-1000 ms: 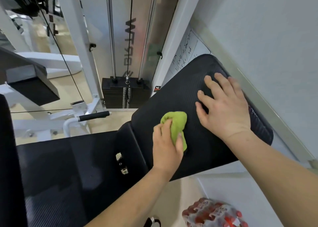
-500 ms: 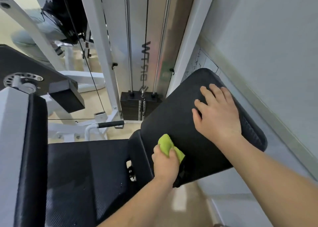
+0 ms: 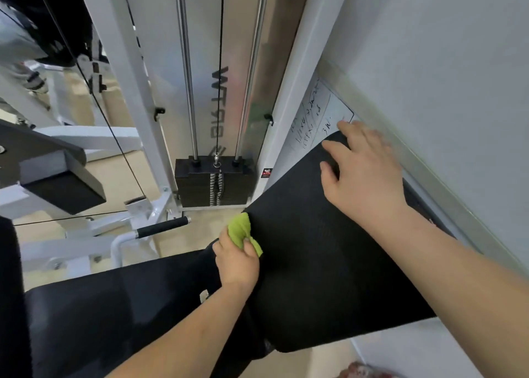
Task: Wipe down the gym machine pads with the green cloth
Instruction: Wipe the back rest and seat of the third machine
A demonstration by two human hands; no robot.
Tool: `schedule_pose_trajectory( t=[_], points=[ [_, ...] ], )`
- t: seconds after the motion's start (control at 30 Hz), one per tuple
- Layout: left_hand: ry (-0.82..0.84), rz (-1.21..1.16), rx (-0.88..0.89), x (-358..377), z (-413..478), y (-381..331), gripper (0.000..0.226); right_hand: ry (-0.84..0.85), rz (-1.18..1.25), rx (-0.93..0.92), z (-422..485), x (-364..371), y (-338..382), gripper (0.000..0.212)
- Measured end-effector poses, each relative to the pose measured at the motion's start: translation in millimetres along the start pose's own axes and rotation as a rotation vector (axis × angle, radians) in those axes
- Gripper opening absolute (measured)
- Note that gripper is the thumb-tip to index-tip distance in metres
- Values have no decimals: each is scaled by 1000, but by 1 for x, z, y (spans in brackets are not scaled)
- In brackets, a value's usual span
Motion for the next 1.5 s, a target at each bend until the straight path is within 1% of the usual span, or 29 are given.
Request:
schedule_pose_trajectory(
  t=[0.07,0.1,0.13,0.2,0.23,0.3,0.4,0.47,0.5,0.57,0.6,0.7,0.77,0.83,0.9,0.93,1.0,1.03,1.13,1.17,1.2,1.27,1.3,1.4,1.47,1.5],
  points=[
    [-14,-61,-151,-1,25,-12,55,75,-80,-15,12,12,7,30],
    [-16,-106,-173,-2,37,-21,54,97,-115,-19,17,18,10,29],
    [-4,-146,-131,-5,47,-33,54,99,-142,-20,22,22,13,28],
    [74,-166,90,-7,55,-62,53,57,-168,-8,26,24,15,26],
    [132,-160,209,-10,56,-83,52,29,-170,-4,26,25,15,26],
    [303,-202,366,-11,55,-133,50,-15,-162,-5,24,27,15,25],
    [551,-294,506,-4,57,-198,50,-27,-152,1,25,28,15,26],
    [682,-368,510,7,61,-222,52,-18,-174,10,27,30,16,28],
    [722,-382,504,13,63,-227,52,-20,-177,10,28,31,17,28],
    [714,-326,491,21,72,-220,48,-34,-183,-5,29,34,16,26],
    [692,-268,456,24,80,-206,43,-47,-185,-15,29,35,15,24],
    [670,1,251,20,122,-125,26,-91,-186,-21,29,37,14,22],
    [629,166,126,0,144,-67,24,-92,-197,-22,29,38,14,23],
    [584,178,-14,-18,146,-30,21,-82,-204,-28,31,39,15,24],
    [540,81,-95,-28,136,-22,17,-71,-206,-24,31,39,16,25],
    [512,18,-87,-28,130,-29,21,-66,-210,-21,31,40,17,26],
    [454,-58,31,-21,120,-64,33,-54,-227,-16,30,41,18,28],
    [453,-92,109,-16,112,-89,37,-44,-230,-15,30,42,18,28],
    [511,-204,414,-2,77,-173,42,-10,-225,-5,30,38,17,30],
    [521,-223,483,0,66,-190,45,-1,-222,-3,30,37,17,30],
    [523,-216,524,1,60,-196,47,4,-221,-1,29,37,17,30],
    [481,-114,533,2,68,-171,49,12,-218,0,29,37,17,31],
    [446,-38,484,0,79,-144,52,21,-216,-2,29,37,17,32],
    [355,142,211,-14,112,-42,58,41,-215,-8,31,35,18,35],
    [309,171,25,-24,106,3,56,58,-206,10,32,34,19,37],
    [263,140,-58,-26,93,13,54,78,-206,19,33,34,20,38]
  ],
)
Point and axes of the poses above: each hand's wrist, its own z-axis towards the middle knuckle, its own x-axis out of the palm, y = z × x, the point moved 3 cm from there along z, towards the middle knuckle, and after that the axes turned 4 degrees about -y, right-handed, at the moved point
